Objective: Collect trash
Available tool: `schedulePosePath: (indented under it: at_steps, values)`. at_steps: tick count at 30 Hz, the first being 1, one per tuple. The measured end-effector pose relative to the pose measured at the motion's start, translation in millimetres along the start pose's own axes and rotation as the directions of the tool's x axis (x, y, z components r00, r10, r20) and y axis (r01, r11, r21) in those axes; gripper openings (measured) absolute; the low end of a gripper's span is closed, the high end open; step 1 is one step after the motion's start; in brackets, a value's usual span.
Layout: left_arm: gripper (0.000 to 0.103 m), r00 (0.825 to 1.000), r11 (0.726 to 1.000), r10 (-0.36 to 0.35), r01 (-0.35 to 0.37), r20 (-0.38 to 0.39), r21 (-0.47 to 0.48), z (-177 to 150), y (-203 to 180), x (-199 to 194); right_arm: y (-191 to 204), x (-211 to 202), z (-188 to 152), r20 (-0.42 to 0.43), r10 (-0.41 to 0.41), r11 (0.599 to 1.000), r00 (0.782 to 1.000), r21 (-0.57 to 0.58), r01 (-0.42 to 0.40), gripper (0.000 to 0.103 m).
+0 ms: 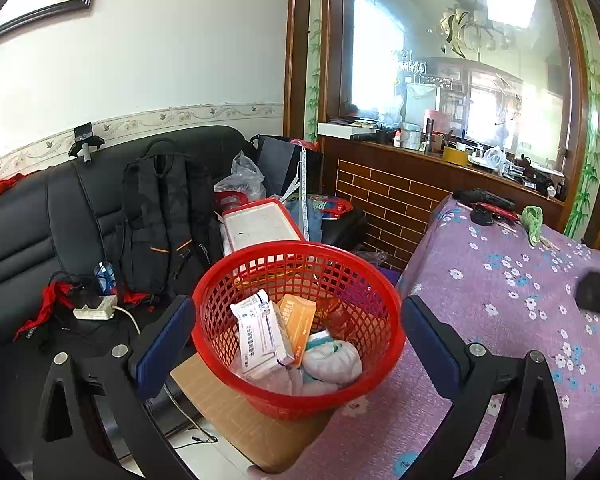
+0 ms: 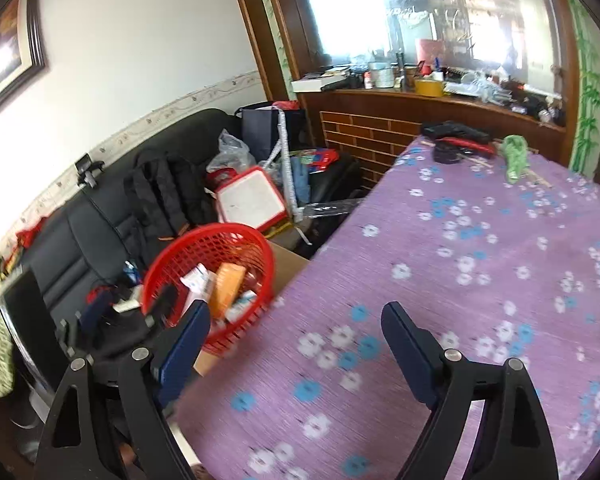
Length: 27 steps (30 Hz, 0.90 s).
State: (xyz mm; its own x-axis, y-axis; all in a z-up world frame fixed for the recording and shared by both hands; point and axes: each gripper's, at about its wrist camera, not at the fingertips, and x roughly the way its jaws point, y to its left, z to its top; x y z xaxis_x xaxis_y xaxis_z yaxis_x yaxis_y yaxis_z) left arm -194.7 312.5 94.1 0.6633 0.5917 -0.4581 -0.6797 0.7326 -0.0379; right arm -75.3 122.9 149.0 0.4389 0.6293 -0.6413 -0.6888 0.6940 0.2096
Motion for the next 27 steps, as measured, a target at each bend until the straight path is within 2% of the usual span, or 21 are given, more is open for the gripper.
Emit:
schedulePosePath:
  at_steps: [7, 12, 18, 27]
  values:
    - [0.102, 0.999, 1.000, -0.014, 0.014, -0.043, 0.014, -8.1, -15.2, -13.2, -17.9, -35.3, -31.3, 0.064, -0.108, 0.993, 0.992, -0.049, 0.111, 0.094]
    - [0.102, 0.996, 0.998, 0.051, -0.048, -0.068, 0.047, -20.0, -26.1, -28.4, -31.9, -62.3, -51.3, 0.113, -0.170, 0.983, 0.979, -0.048, 0.176, 0.096]
    - [0.102, 0.998, 0.995, 0.039, -0.034, -0.053, 0.092, -30.8, -37.4, -51.0, -41.3, -79.5, -72.3, 0.108, -0.187, 0.981, 0.976, -0.033, 0.192, 0.096]
    - [0.102, 0.999, 0.995, 0.026, -0.022, -0.041, 0.094, -37.9, -39.2, -66.2, -47.4, -111.8, -85.6, 0.142, -0.221, 0.975, 0.965, 0.004, 0.223, 0.097]
